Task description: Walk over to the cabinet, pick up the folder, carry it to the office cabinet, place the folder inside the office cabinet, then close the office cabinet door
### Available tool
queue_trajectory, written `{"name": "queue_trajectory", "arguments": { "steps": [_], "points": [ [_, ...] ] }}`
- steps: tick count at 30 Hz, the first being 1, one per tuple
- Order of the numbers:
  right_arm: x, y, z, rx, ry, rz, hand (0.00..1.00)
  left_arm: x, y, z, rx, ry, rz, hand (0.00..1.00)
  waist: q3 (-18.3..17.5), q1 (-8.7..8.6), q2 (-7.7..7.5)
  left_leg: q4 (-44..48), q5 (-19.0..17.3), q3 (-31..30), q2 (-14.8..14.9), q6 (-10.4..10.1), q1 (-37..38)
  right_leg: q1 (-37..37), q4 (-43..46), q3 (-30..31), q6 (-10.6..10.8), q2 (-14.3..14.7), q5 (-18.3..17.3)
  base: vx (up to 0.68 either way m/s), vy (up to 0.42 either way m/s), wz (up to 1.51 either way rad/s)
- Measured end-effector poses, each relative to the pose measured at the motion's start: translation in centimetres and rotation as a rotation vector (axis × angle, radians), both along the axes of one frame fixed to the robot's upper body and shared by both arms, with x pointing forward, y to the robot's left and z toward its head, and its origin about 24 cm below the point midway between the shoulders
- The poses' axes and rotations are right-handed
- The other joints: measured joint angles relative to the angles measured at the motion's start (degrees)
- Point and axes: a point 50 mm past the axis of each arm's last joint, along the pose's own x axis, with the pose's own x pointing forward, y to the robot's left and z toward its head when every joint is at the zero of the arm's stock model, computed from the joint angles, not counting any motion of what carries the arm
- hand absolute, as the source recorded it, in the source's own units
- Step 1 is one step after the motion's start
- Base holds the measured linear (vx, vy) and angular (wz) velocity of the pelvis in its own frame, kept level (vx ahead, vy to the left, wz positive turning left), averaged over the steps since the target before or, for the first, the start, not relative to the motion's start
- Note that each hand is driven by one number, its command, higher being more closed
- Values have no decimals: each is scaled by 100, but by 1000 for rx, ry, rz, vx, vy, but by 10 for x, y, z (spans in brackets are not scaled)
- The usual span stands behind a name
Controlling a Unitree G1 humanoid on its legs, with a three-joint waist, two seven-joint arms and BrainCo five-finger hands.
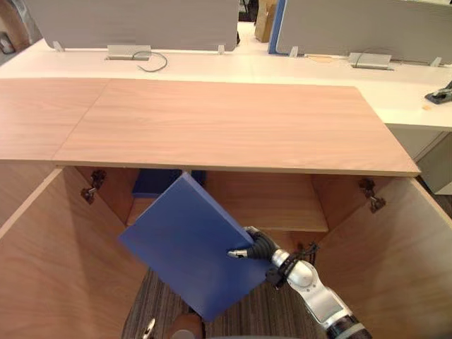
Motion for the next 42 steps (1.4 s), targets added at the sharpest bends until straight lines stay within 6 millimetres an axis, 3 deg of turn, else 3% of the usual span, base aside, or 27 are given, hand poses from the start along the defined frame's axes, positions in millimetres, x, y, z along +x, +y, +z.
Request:
{"name": "queue_trajectory", "arguments": {
  "steps": [2, 3, 5, 7, 9, 10, 11, 12, 13, 15, 16, 17, 18, 19, 22, 26, 29, 37, 39, 42],
  "points": [
    [7, 6, 3, -47, -34, 30, 100, 8, -4, 0, 16, -11, -34, 0, -42, 41, 85, -360, -53, 200, -355, 160, 326, 47, 69, 37, 77, -382, 18, 222, 214, -17],
    [7, 6, 2, -52, -32, 34, 100, 7, -5, 0, 17, -10, -40, 0, -46, 50, 93, -406, -58, 219, -390, 169, 374, 43, 113, 47, 86, -411, 13, 202, 178, -31],
    [2, 10, -8, -113, -24, 90, 100, 6, -11, 0, 17, -7, -69, 0, -154, 128, 215, -689, -135, 392, -614, 288, 780, -201, 902, 236, 222, -725, -78, 245, 243, -38],
    [-3, 15, -13, -151, -22, 137, 100, 7, -13, 1, 23, -16, -91, 0, -220, 114, 218, -737, -216, 468, -720, 400, 985, -481, 1719, 268, 269, -865, -139, 191, 207, -24],
    [-6, 21, -16, -175, -20, 171, 100, 11, -11, 2, 37, -22, -130, 0, -243, 71, 170, -693, -323, 493, -847, 562, 1212, -1012, 3050, 72, 54, -1131, -8, 208, 187, -7],
    [-7, 24, -17, -181, -19, 183, 100, 13, -12, 2, 42, -22, -162, 0, -239, 0, 168, -688, -391, 477, -887, 652, 1389, -1302, 3851, -262, -422, -1412, 295, 188, 119, 10],
    [-8, 27, -18, -181, -19, 197, 100, 16, -12, 2, 49, -22, -198, 0, -241, -44, 172, -680, -444, 453, -881, 712, 1521, -1506, 4470, -731, -537, -1705, 286, 185, 100, 7],
    [-8, 29, -19, -182, -20, 207, 100, 18, -12, 3, 54, -22, -213, 0, -236, -57, 170, -672, -462, 437, -861, 713, 1564, -1591, 4620, -945, -536, -1795, 204, 152, 34, 9],
    [-8, 34, -18, -179, -25, 218, 100, 25, -11, 4, 66, -33, -241, 0, -231, -86, 178, -599, -494, 373, -769, 680, 1545, -1734, 4489, -1229, -430, -1784, 21, 103, -42, 20],
    [-7, 36, -17, -170, -31, 220, 100, 37, -9, 6, 85, -44, -271, 0, -150, -150, 196, -492, -527, 239, -594, 626, 1533, -1749, 3636, -1260, -221, -1462, -150, 58, -107, 36],
    [-7, 36, -17, -168, -29, 216, 100, 38, -8, 7, 93, -47, -280, 0, -125, -188, 174, -394, -575, 148, -510, 549, 1516, -1608, 2780, -1159, -93, -1226, -180, 3, -165, 34],
    [-7, 36, -17, -168, -27, 213, 100, 37, -5, 7, 102, -44, -287, 0, -111, -185, 117, -349, -632, 138, -492, 451, 1493, -1510, 2089, -1065, 59, -1099, -46, -28, -228, 31],
    [-7, 37, -18, -167, -20, 208, 100, 36, 0, 8, 125, -36, -314, 0, -125, -161, -57, -303, -736, 129, -548, 328, 1453, -1477, 1512, -1052, 161, -1078, 273, -31, -264, 21],
    [-7, 34, -20, -180, -10, 204, 100, 33, 0, 7, 127, -27, -310, 0, -124, -165, -79, -307, -770, 80, -504, 315, 1470, -1412, 1421, -1044, 342, -1038, 497, -17, -190, 15],
    [-7, 25, -27, -230, 16, 201, 100, 21, -4, 4, 115, 4, -294, 0, -217, -84, 91, -403, -715, 172, -69, 59, 1322, -1355, 767, -1125, 153, -492, 665, 34, -209, -18],
    [-5, 0, -37, -294, 60, 153, 100, 15, -3, 3, 120, 19, -303, 0, -252, -86, 135, -573, -543, 100, 246, -161, 1282, -1211, 262, -1378, 2, -114, 950, 78, -174, -1],
    [-7, -13, -42, -344, 82, 152, 100, 14, -5, 3, 115, 20, -302, 0, -296, -89, 185, -603, -531, 19, 304, -184, 1378, -1033, 149, -1490, -10, -35, 958, 143, -98, 17],
    [-16, -38, -70, -551, 145, 190, 100, 8, -7, 2, 107, 28, -342, 0, -440, -60, 203, -599, -707, -12, 307, -482, 1790, -388, -223, -1635, 21, 16, 952, 66, -2, 7],
    [-14, -47, -74, -586, 155, 165, 100, 7, -7, 2, 106, 30, -343, 0, -433, -54, 199, -600, -709, -13, 306, -582, 1866, -298, -228, -1639, 23, 11, 950, -10, -2, 3],
    [-9, -76, -80, -574, 245, 0, 100, 8, -8, 3, 109, 18, -346, 0, -436, -64, 201, -601, -709, -79, 308, -583, 1888, -224, -230, -1716, 31, 11, 945, -39, -4, 13]
  ]
}}
